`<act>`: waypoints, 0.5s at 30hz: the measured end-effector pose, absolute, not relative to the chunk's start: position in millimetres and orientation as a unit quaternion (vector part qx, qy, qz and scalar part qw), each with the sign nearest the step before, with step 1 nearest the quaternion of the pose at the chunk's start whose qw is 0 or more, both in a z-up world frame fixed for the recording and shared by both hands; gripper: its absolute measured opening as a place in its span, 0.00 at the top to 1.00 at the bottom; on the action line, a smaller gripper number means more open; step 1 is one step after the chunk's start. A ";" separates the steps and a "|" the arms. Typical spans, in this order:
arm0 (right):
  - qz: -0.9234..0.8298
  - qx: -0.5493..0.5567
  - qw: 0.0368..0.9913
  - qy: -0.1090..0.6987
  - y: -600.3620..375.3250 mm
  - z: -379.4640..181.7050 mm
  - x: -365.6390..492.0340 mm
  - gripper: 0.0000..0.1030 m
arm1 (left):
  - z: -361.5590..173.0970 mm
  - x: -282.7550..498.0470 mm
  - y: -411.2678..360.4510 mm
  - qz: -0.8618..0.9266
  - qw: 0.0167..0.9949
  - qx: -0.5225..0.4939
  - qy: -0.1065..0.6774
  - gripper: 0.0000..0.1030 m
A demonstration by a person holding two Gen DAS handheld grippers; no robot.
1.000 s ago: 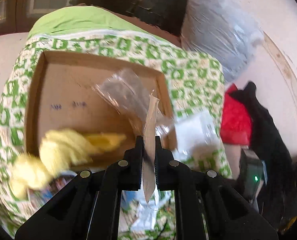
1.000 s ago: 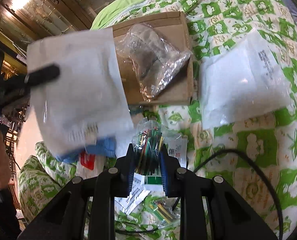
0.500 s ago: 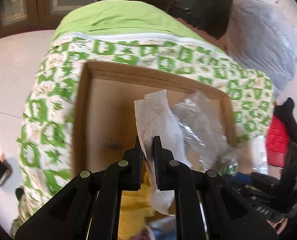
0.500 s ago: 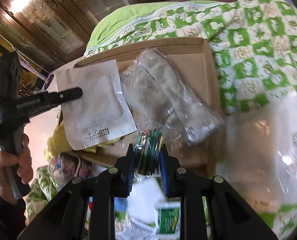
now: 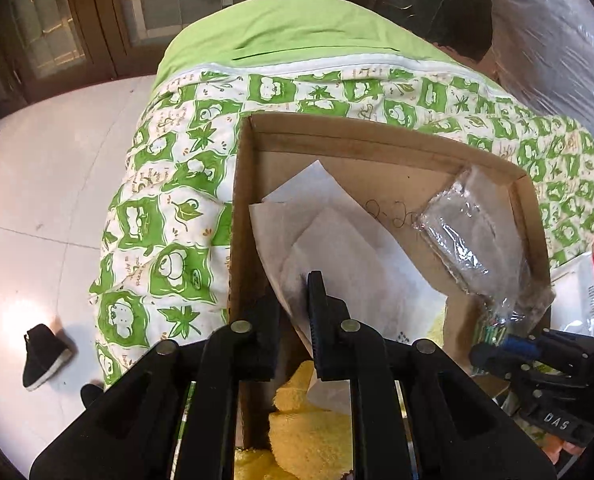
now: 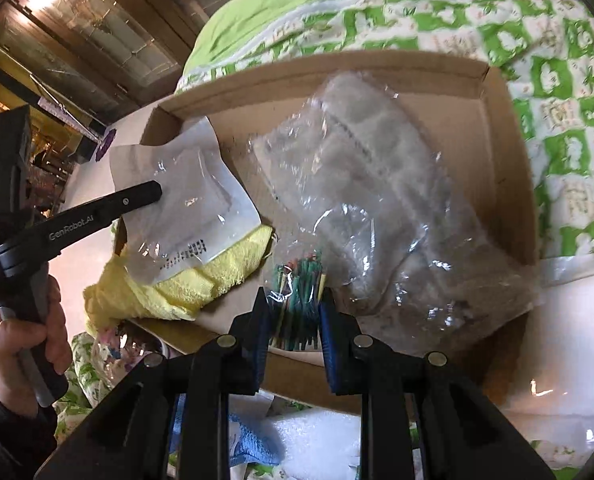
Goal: Organize soft objects
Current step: 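Carry white packet into the box with left tool while right tool drops stick bag there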
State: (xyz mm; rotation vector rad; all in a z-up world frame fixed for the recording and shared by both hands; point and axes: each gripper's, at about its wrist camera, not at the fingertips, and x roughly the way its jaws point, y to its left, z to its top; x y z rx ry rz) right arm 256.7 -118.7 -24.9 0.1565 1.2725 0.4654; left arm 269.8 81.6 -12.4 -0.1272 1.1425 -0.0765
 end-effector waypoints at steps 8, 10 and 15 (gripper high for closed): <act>0.221 0.095 0.778 0.580 -116.7 -26.3 262.8 0.55 | -2.8 260.2 74.3 -0.039 0.846 -0.046 0.530 0.53; 0.223 0.105 0.782 0.572 -120.7 -21.1 260.6 0.45 | -0.3 255.9 75.2 -0.038 0.846 -0.051 0.529 0.53; 0.223 0.114 0.792 0.557 -130.1 -7.6 251.0 0.42 | 15.4 237.4 80.0 -0.045 0.853 -0.068 0.515 0.53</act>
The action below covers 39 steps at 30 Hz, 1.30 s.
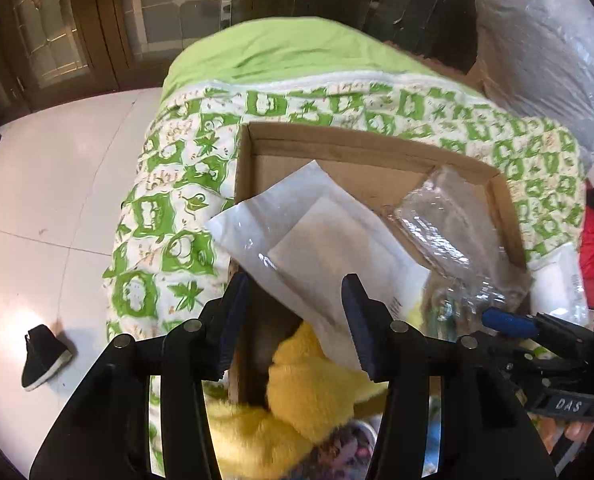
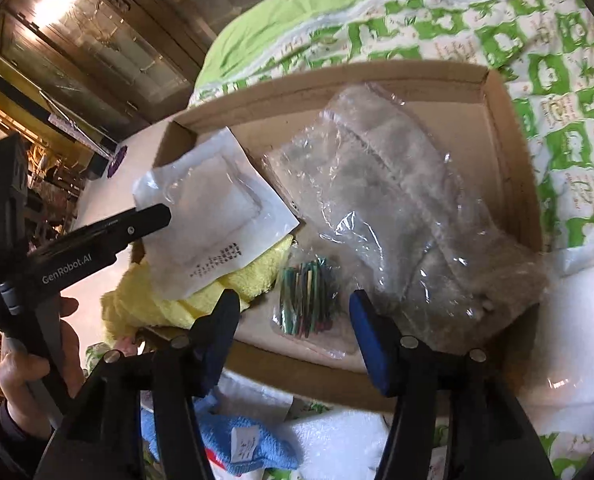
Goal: Organize soft objects
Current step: 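Carry white packet into the box with left tool while right tool drops stick bag there, then grasp the blue towel with the left tool and lift it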
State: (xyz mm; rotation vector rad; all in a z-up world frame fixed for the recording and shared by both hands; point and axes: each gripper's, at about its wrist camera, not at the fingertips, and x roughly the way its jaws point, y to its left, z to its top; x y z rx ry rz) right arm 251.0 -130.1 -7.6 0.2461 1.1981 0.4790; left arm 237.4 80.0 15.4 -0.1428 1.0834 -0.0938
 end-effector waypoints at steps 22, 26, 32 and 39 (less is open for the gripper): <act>0.207 0.144 0.761 0.598 -173.1 -22.0 153.8 0.25 | 2.3 71.0 13.7 -0.124 0.839 0.052 0.527 0.43; 0.203 0.145 0.762 0.598 -174.2 -20.5 150.5 0.25 | -11.7 78.5 2.4 -0.113 0.824 0.086 0.548 0.43; 0.197 0.145 0.757 0.605 -180.0 -24.0 137.2 0.25 | -38.1 96.5 -10.0 -0.095 0.796 0.130 0.584 0.43; 0.191 0.129 0.754 0.615 -186.9 -26.2 124.4 0.25 | -32.4 95.4 -0.9 -0.101 0.798 0.094 0.587 0.70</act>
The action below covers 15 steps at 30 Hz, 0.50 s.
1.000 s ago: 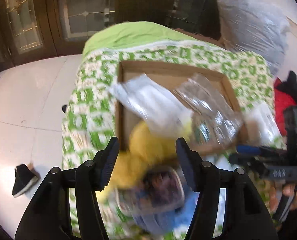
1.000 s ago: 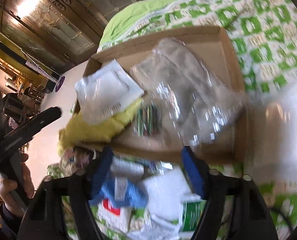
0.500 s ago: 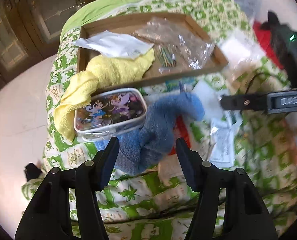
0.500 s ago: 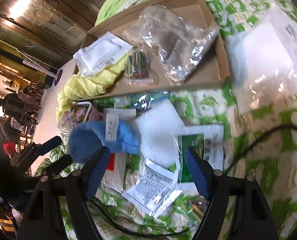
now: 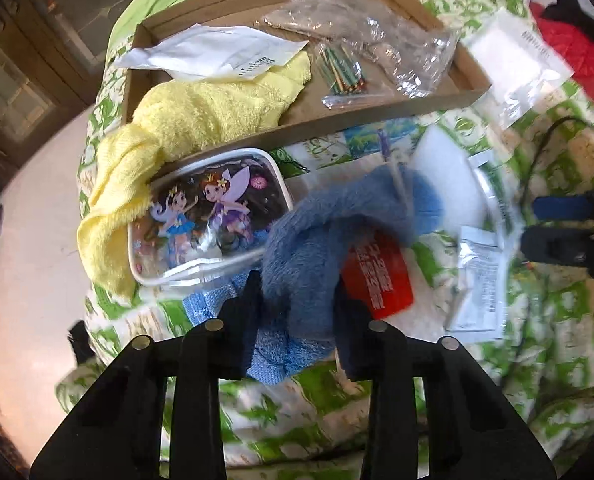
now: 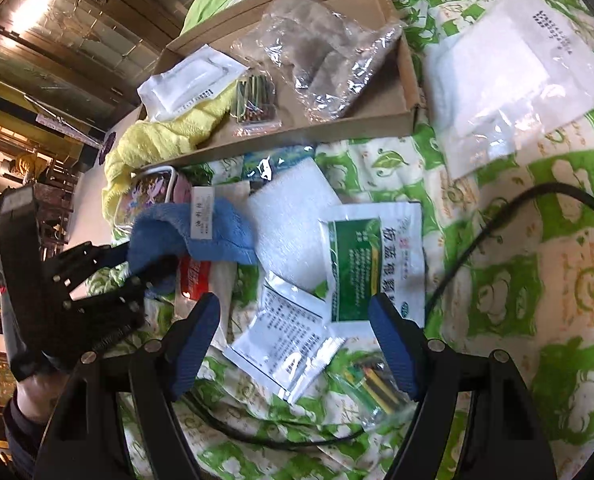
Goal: Organize soft objects
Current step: 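Grasp the blue towel with the left tool and lift it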
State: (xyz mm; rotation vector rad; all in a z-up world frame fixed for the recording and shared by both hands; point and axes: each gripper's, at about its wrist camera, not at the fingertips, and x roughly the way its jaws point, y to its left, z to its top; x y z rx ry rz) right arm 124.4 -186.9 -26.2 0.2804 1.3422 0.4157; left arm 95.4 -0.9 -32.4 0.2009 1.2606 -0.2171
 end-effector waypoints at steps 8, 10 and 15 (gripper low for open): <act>0.192 0.131 0.746 0.624 -194.7 -27.4 114.5 0.25 | -4.6 56.9 27.6 -0.195 0.742 -0.101 0.633 0.72; 0.182 0.128 0.750 0.624 -197.2 -29.1 116.7 0.25 | -5.3 52.5 22.1 -0.175 0.751 -0.078 0.633 0.72; 0.149 0.112 0.750 0.634 -200.8 -43.9 132.0 0.25 | -34.9 63.9 23.7 -0.162 0.738 -0.100 0.647 0.59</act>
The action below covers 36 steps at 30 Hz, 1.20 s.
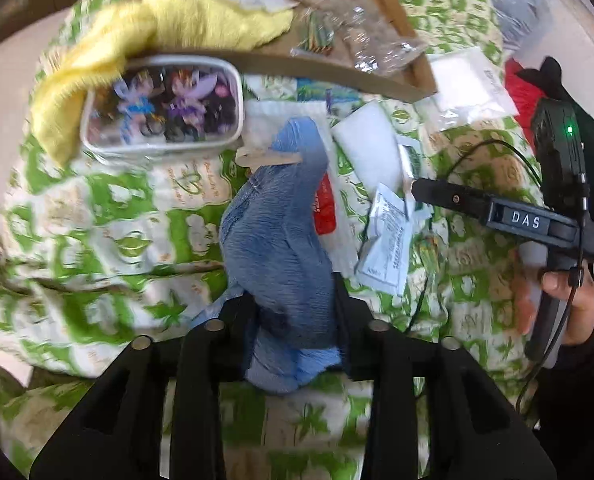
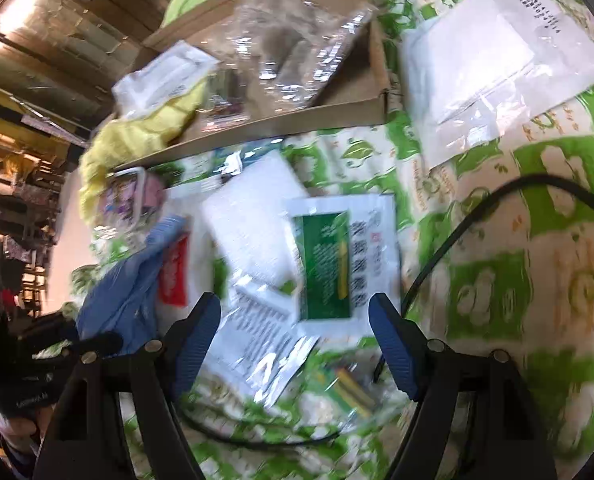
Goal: Organize soft objects
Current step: 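Grasp the blue towel with the left tool and lift it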
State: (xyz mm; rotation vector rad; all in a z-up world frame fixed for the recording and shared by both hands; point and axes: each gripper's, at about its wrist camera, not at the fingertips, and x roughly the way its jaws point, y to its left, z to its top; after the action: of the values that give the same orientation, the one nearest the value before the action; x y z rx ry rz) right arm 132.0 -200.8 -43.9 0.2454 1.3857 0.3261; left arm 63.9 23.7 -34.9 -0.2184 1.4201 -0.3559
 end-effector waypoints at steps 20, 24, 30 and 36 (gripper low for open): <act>0.142 0.109 0.764 0.620 -226.0 -56.1 131.0 0.54 | -45.3 47.1 -7.5 -0.163 0.756 -0.049 0.632 0.57; 0.146 0.114 0.772 0.607 -232.7 -40.8 121.9 0.58 | -36.5 47.2 8.5 -0.170 0.763 -0.080 0.618 0.62; 0.153 0.114 0.782 0.593 -233.7 -22.5 113.6 0.60 | -27.3 45.3 21.5 -0.175 0.774 -0.115 0.597 0.63; 0.162 0.110 0.786 0.586 -230.5 -17.3 112.4 0.60 | -21.3 46.9 21.5 -0.168 0.779 -0.117 0.592 0.63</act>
State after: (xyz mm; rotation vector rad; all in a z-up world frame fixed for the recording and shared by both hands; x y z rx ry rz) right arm 112.4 -230.5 -17.3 0.2370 1.2638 0.3494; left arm 46.9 21.5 -21.3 -0.2537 1.2806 -0.3631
